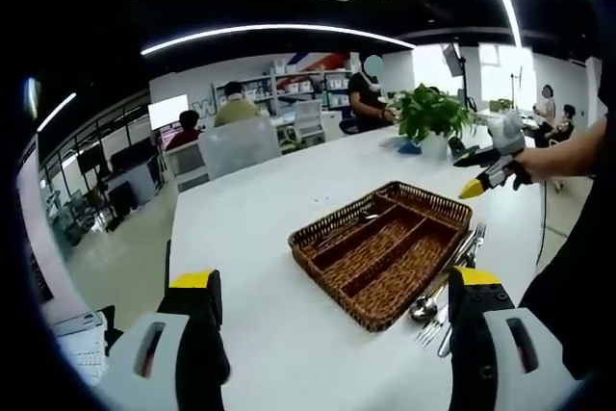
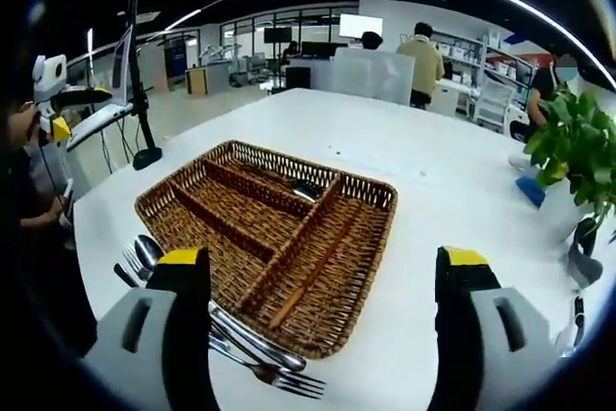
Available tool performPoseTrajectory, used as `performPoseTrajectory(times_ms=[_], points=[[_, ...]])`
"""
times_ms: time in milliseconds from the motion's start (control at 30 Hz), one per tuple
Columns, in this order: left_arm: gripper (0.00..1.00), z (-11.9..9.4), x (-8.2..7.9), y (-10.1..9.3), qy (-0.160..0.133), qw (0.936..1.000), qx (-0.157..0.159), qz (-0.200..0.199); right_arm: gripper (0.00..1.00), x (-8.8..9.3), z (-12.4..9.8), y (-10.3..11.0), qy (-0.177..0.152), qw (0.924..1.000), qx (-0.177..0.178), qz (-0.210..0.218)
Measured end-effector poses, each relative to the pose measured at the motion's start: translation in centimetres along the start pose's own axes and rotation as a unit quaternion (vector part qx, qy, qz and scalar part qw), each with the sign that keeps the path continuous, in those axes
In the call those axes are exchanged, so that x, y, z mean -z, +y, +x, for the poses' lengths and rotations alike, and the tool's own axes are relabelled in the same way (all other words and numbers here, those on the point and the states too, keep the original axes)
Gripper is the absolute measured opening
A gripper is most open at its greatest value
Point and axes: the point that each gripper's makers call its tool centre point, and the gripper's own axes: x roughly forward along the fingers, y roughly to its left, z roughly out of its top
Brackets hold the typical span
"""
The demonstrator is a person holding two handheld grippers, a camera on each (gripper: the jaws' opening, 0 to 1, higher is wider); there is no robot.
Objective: Arrange the knives, forks, and spoons in their matching storage slots by inserting each utensil handle-first until every utensil is classified and aligned in the correct compartment
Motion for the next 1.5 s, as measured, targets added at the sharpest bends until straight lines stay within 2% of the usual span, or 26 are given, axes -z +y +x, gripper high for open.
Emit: performPoseTrajectory(times_ms=[200, 333, 500, 600, 700, 867, 1133, 1400, 1500], points=[[1.00, 0.6, -0.3, -1.1, 0.001, 0.9998, 0.015, 0.010, 1.00, -0.2, -1.6, -0.2, -0.009, 0.9999, -0.007, 0.001], [1.00, 0.7, -0.6, -1.4, -0.003, 0.9998, 0.019, 0.009, 1.00, -0.4, -3.7, 0.3, -0.032, 0.9992, -0.018, -0.017], [1.00, 0.9, -0.4, -1.8, 0.003, 0.9997, 0.021, 0.009, 1.00, 0.1, -5.5, 0.3, -0.022, 0.9990, -0.025, -0.029], [1.00, 0.8, -0.3, -2.0, 0.002, 0.9997, 0.021, 0.009, 1.00, -0.5, -6.4, 1.5, -0.035, 0.9970, -0.057, -0.039], [1.00, 0.6, -0.3, -2.4, -0.002, 0.9997, 0.024, 0.008, 1.00, -0.9, -7.2, 2.4, -0.037, 0.9948, -0.075, -0.059], [1.00, 0.5, 0.0, -2.6, 0.001, 0.9997, 0.023, 0.011, 1.00, -1.5, -8.8, 3.4, -0.048, 0.9919, -0.091, -0.075], [0.99, 0.3, -0.3, -3.2, 0.004, 0.9997, 0.019, 0.014, 1.00, -0.4, -9.1, 2.9, -0.041, 0.9928, -0.092, -0.064], [0.99, 1.1, 0.0, -5.0, 0.017, 0.9986, 0.043, 0.024, 1.00, -0.2, -9.3, 2.9, -0.044, 0.9930, -0.091, -0.062], [0.97, 1.9, 0.5, -5.7, 0.023, 0.9983, 0.054, 0.006, 1.00, 0.0, -9.6, 2.7, -0.045, 0.9932, -0.090, -0.059]])
